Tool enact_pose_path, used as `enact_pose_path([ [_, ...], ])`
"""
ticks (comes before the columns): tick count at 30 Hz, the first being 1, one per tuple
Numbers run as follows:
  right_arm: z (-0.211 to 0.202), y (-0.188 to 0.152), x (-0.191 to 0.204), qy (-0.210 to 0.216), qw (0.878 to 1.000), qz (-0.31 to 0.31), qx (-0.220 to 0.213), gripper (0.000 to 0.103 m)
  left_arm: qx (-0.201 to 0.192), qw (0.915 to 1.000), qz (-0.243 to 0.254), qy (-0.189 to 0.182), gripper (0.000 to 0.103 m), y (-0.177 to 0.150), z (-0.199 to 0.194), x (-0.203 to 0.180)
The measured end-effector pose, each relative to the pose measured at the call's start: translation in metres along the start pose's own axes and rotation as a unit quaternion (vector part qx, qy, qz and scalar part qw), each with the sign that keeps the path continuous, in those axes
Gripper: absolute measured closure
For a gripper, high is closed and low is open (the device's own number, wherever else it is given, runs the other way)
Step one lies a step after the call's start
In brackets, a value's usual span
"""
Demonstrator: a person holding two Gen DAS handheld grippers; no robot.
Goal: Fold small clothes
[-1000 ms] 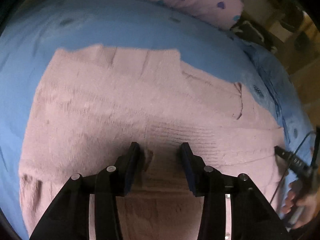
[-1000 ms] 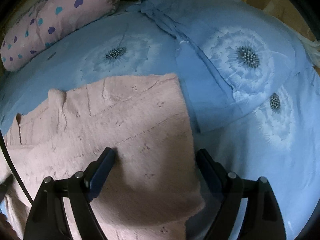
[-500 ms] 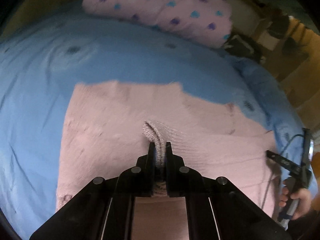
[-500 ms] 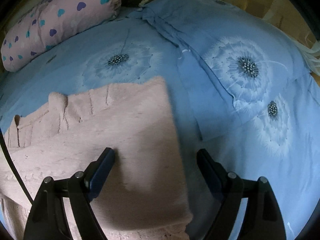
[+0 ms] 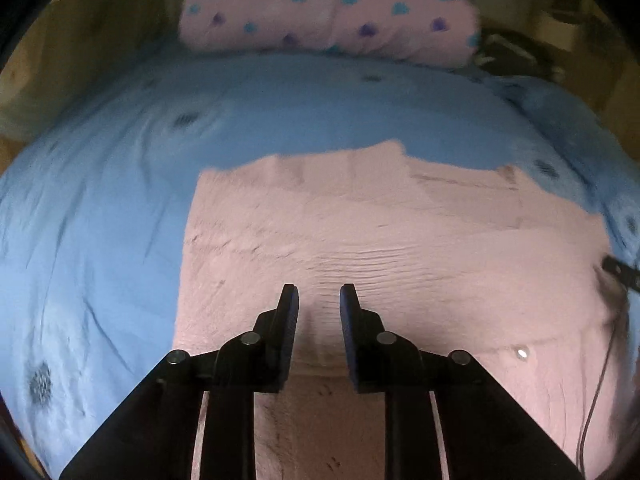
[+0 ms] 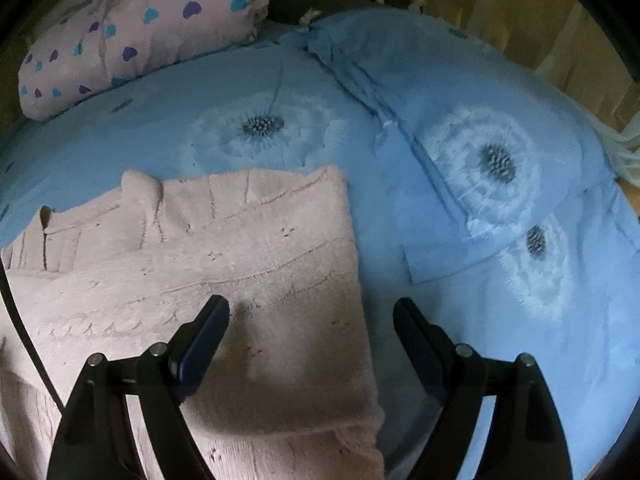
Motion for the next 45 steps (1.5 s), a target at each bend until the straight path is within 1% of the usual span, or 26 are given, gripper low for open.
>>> enact_pose_path([
  [2, -0.01, -0.002, 0.002, -0.001, 1.0, -0.008, -0.009, 0.016, -0.022, 0.9993, -0.005, -0.029, 0.1, -0.008, -0.008, 0.006],
  [3, -0.016, -0.004, 0.003, 0.0, 1.0, -0.015, -0.013, 0.016, -0.015, 0.9985, -0.022, -0.048, 0.1, -0.013, -0.009, 0.006],
  [5, -0.03, -0.015, 0.009, 0.005, 0.999, -0.035, -0.027, 0.016, 0.017, 0.9926, -0.062, -0.103, 0.1, -0.025, -0.015, 0.009],
  [6, -0.037, -0.02, 0.012, 0.009, 0.998, -0.043, -0.034, 0.016, 0.015, 0.9898, -0.08, -0.117, 0.1, -0.03, -0.02, 0.011],
  [7, -0.045, -0.027, 0.015, 0.012, 0.998, -0.051, -0.043, 0.016, 0.005, 0.9894, -0.09, -0.114, 0.1, -0.035, -0.026, 0.016],
  [10, -0.064, -0.041, 0.019, -0.01, 0.995, -0.073, -0.068, 0.016, -0.022, 0.9957, -0.065, -0.062, 0.1, -0.051, -0.042, 0.027],
  [12, -0.076, -0.051, 0.018, -0.04, 0.992, -0.081, -0.083, 0.016, -0.032, 0.9992, -0.025, 0.0, 0.1, -0.06, -0.046, 0.035],
  [13, -0.082, -0.057, 0.015, -0.052, 0.992, -0.074, -0.092, 0.018, -0.042, 0.9978, 0.017, 0.048, 0.1, -0.068, -0.05, 0.04],
  [15, -0.09, -0.07, 0.013, -0.039, 0.993, -0.06, -0.097, 0.02, -0.043, 0.991, 0.073, 0.103, 0.098, -0.079, -0.053, 0.046],
  [16, -0.093, -0.077, 0.015, -0.019, 0.994, -0.055, -0.093, 0.021, -0.034, 0.988, 0.094, 0.118, 0.098, -0.086, -0.055, 0.05],
  [17, -0.095, -0.082, 0.017, -0.011, 0.994, -0.056, -0.092, 0.021, -0.026, 0.9872, 0.101, 0.12, 0.098, -0.092, -0.059, 0.054],
  [19, -0.101, -0.09, 0.02, -0.015, 0.993, -0.066, -0.095, 0.021, -0.008, 0.9908, 0.088, 0.103, 0.092, -0.1, -0.067, 0.063],
  [21, -0.106, -0.098, 0.021, -0.022, 0.991, -0.079, -0.101, 0.021, 0.015, 0.998, 0.037, 0.05, 0.089, -0.112, -0.079, 0.082],
  [22, -0.109, -0.103, 0.021, -0.02, 0.991, -0.081, -0.104, 0.021, 0.027, 0.9994, -0.005, 0.022, 0.088, -0.116, -0.084, 0.093],
  [23, -0.109, -0.11, 0.022, -0.016, 0.991, -0.081, -0.103, 0.021, 0.038, 0.9981, -0.048, -0.004, 0.087, -0.12, -0.091, 0.103],
  [25, -0.109, -0.121, 0.021, -0.015, 0.991, -0.085, -0.1, 0.021, 0.053, 0.9901, -0.115, -0.061, 0.076, -0.13, -0.104, 0.116],
  [26, -0.11, -0.125, 0.02, -0.022, 0.991, -0.086, -0.1, 0.021, 0.055, 0.9857, -0.138, -0.079, 0.072, -0.136, -0.111, 0.121],
  [27, -0.11, -0.129, 0.018, -0.03, 0.991, -0.088, -0.101, 0.021, 0.051, 0.9849, -0.143, -0.083, 0.069, -0.14, -0.116, 0.123],
  [30, -0.113, -0.144, 0.006, -0.055, 0.989, -0.09, -0.102, 0.021, 0.04, 0.9877, -0.125, -0.084, 0.069, -0.153, -0.133, 0.125],
  [33, -0.114, -0.157, -0.009, -0.059, 0.991, -0.078, -0.093, 0.02, 0.039, 0.9896, -0.113, -0.081, 0.069, -0.163, -0.142, 0.13],
  [35, -0.114, -0.169, -0.019, -0.051, 0.993, -0.061, -0.082, 0.02, 0.034, 0.9883, -0.118, -0.091, 0.069, -0.168, -0.147, 0.134],
  [38, -0.113, -0.185, -0.024, -0.022, 0.996, -0.047, -0.067, 0.02, 0.029, 0.9891, -0.116, -0.086, 0.069, -0.175, -0.149, 0.138],
  [40, -0.108, -0.198, -0.021, -0.005, 0.998, -0.046, -0.046, 0.019, 0.042, 0.9876, -0.12, -0.091, 0.069, -0.18, -0.144, 0.138],
  [42, -0.106, -0.207, -0.017, 0.014, 0.999, -0.034, -0.036, 0.02, 0.076, 0.9821, -0.129, -0.113, 0.069, -0.188, -0.132, 0.131],
  [44, -0.11, -0.212, -0.013, 0.027, 0.999, -0.02, -0.035, 0.019, 0.124, 0.9742, -0.143, -0.124, 0.069, -0.202, -0.115, 0.123],
  [45, -0.111, -0.215, -0.01, 0.032, 0.999, -0.013, -0.033, 0.02, 0.138, 0.9688, -0.161, -0.129, 0.067, -0.208, -0.108, 0.123],
])
Point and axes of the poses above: each gripper's, at about its wrist camera, not at the fingertips, and z roughly the way its jaws point, x to its left, y to its top, the point moved 7 cm from there along z, roughly the way its jaws point, and after that the axes turned 10 degrees about -z, right-handed, at the moved point
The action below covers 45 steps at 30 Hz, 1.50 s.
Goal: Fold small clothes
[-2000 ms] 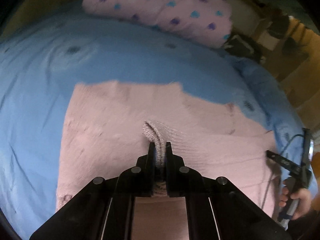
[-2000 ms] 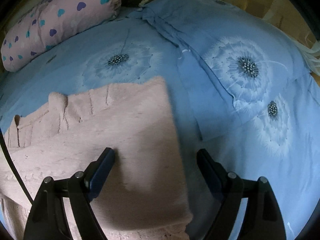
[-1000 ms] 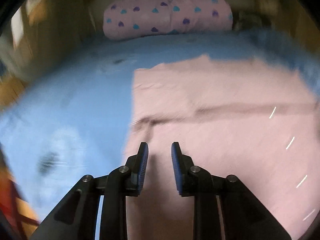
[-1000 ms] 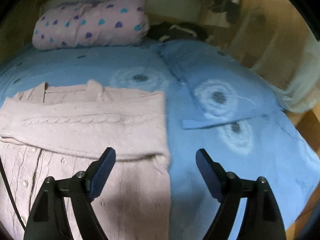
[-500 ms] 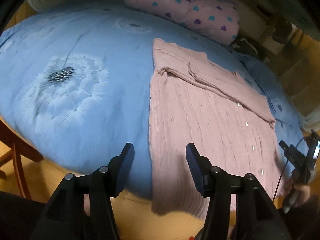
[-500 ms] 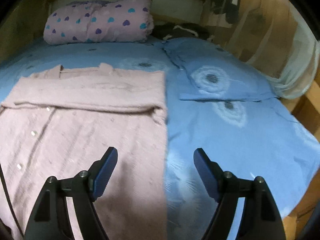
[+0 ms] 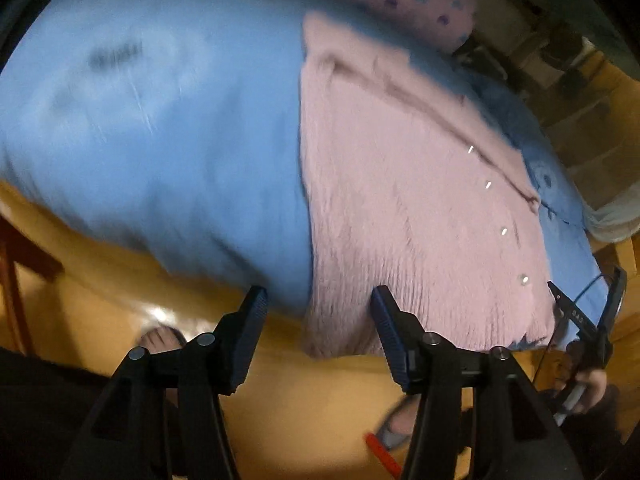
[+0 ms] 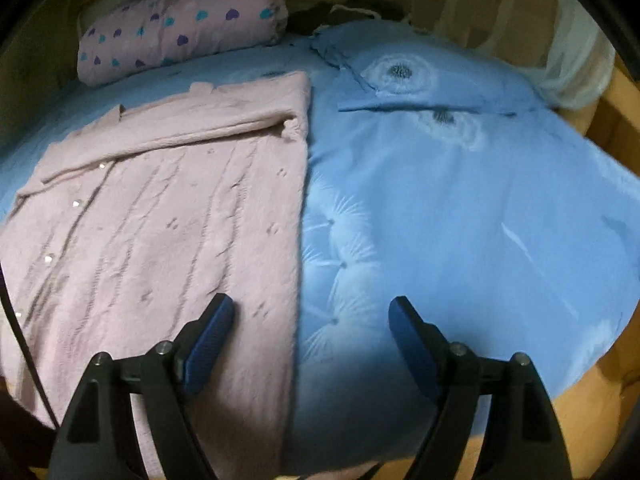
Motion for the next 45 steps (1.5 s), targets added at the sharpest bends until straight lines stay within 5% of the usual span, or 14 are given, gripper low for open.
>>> enact_pose_path([
  [5, -0.021, -0.017, 0.025, 0.028, 1.0, 0.006, 0.0, 0.019, -0.007, 0.999, -0.042, -0.011, 0.061, -0.002, 0.001, 0.005],
  [8, -0.032, -0.024, 0.046, 0.027, 0.999, -0.024, -0.007, 0.028, 0.009, 0.996, -0.074, -0.049, 0.084, -0.004, 0.001, 0.004],
  [11, -0.032, -0.022, 0.057, 0.034, 0.998, -0.051, -0.016, 0.059, 0.017, 0.9955, -0.064, -0.067, 0.099, -0.004, -0.001, 0.003],
  [12, -0.031, -0.021, 0.059, 0.046, 0.998, -0.052, -0.015, 0.081, 0.015, 0.9964, -0.054, -0.064, 0.103, -0.005, -0.003, 0.002],
  [15, -0.034, -0.017, 0.059, 0.068, 0.996, -0.048, -0.01, 0.088, 0.003, 0.9981, -0.025, -0.056, 0.103, -0.006, -0.013, -0.004],
  [22, -0.073, -0.016, 0.046, 0.131, 0.991, 0.001, -0.033, 0.09, -0.048, 0.9867, -0.064, -0.142, 0.103, -0.001, -0.061, -0.001],
  [28, -0.109, -0.014, 0.035, 0.156, 0.985, 0.019, -0.067, 0.091, -0.065, 0.9783, -0.047, -0.191, 0.103, -0.013, -0.091, -0.012],
  [45, -0.145, -0.031, -0.001, 0.205, 0.97, 0.091, -0.099, 0.091, -0.076, 0.964, -0.056, -0.249, 0.103, -0.05, -0.141, 0.003],
])
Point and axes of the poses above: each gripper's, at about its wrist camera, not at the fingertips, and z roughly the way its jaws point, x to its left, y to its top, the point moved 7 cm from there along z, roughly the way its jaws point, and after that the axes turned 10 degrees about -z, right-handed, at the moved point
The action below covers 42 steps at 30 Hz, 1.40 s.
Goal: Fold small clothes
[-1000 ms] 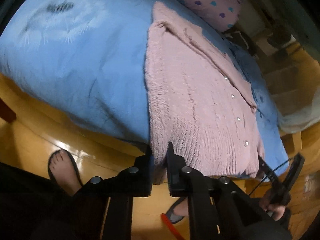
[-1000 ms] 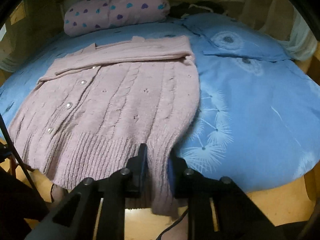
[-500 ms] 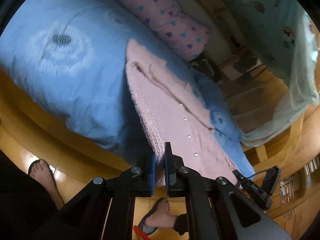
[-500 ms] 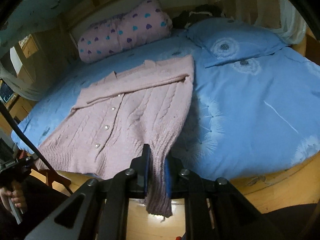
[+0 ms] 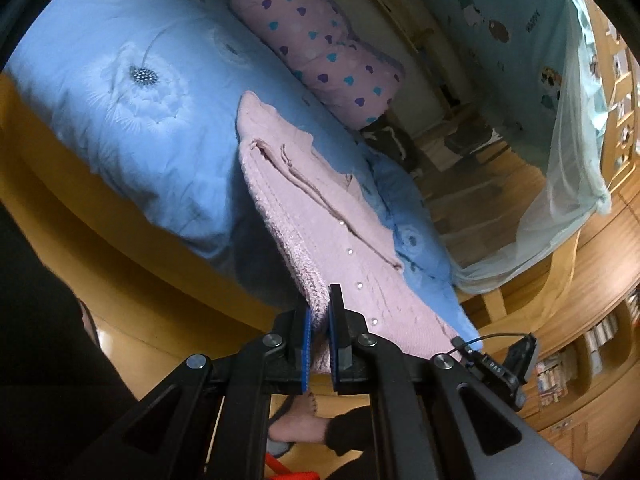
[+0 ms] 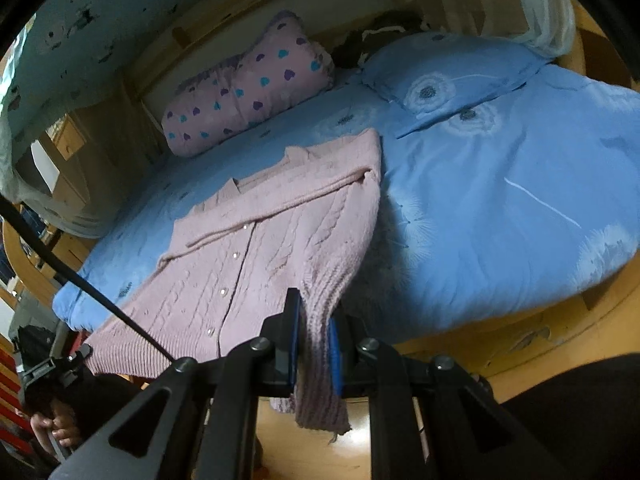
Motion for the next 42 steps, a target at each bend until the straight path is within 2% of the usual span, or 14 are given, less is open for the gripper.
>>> enact_pose_path([
  [3, -0.01, 0.0, 0.003, -0.001, 1.0, -0.011, -0.016, 0.091, 0.004, 0.9998, 0.012, -0.017, 0.103, -0.003, -0.008, -0.006],
  [12, -0.028, -0.016, 0.023, 0.008, 0.998, -0.048, -0.026, 0.091, -0.001, 0.9989, 0.043, -0.016, 0.103, -0.021, -0.031, -0.013],
  [18, -0.036, -0.015, 0.011, 0.014, 0.999, -0.029, -0.044, 0.09, -0.001, 0.9984, 0.055, -0.01, 0.103, -0.019, -0.026, -0.019],
  [25, -0.035, -0.002, 0.012, 0.019, 0.998, -0.03, -0.051, 0.09, -0.043, 0.9985, 0.014, -0.033, 0.103, 0.007, -0.036, -0.009],
  [29, -0.029, 0.007, 0.015, 0.02, 0.998, -0.032, -0.052, 0.09, -0.048, 0.9981, -0.004, -0.039, 0.103, 0.016, -0.033, -0.007],
  [42, -0.002, 0.071, 0.03, 0.008, 0.996, -0.053, -0.072, 0.09, -0.068, 0.9968, 0.001, -0.042, 0.103, 0.066, -0.018, -0.018],
])
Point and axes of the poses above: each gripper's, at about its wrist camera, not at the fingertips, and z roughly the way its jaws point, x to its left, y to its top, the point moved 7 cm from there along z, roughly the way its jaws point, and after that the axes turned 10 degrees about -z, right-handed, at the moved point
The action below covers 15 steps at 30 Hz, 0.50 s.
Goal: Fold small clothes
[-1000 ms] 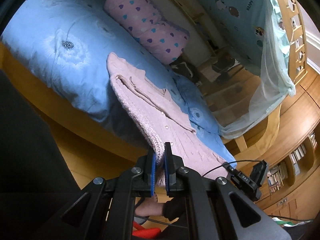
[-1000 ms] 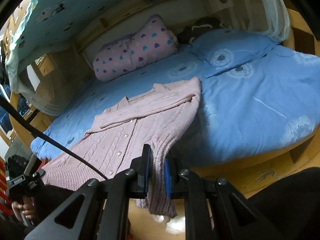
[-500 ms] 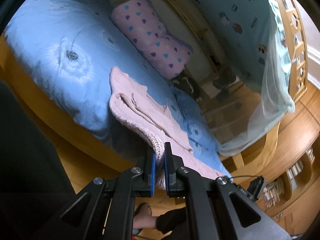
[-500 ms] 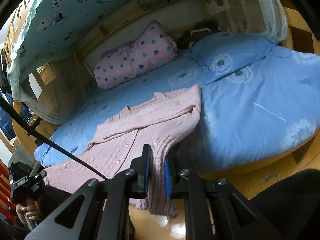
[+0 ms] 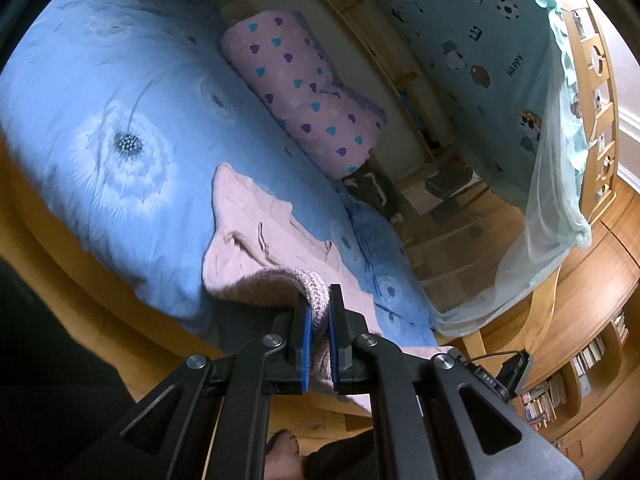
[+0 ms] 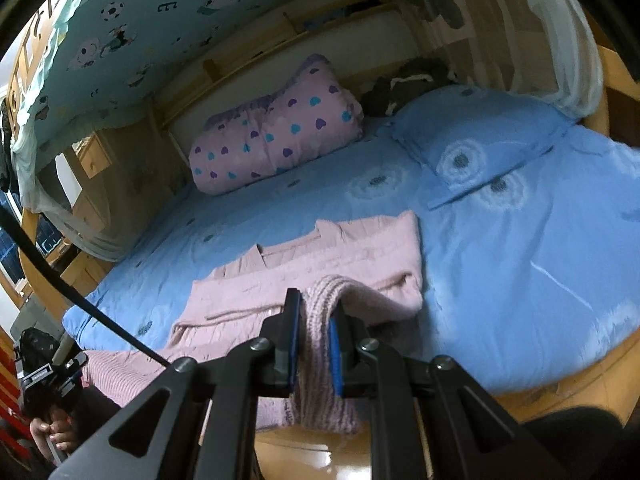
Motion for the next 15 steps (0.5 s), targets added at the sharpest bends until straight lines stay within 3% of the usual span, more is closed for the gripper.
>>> enact_pose_path([
  [15, 0.062, 0.033, -0.004, -0.034, 0.999, -0.025, 0.031, 0.09, 0.024, 0.9989, 0.038, 0.01, 0.103, 0.035, 0.062, -0.027],
])
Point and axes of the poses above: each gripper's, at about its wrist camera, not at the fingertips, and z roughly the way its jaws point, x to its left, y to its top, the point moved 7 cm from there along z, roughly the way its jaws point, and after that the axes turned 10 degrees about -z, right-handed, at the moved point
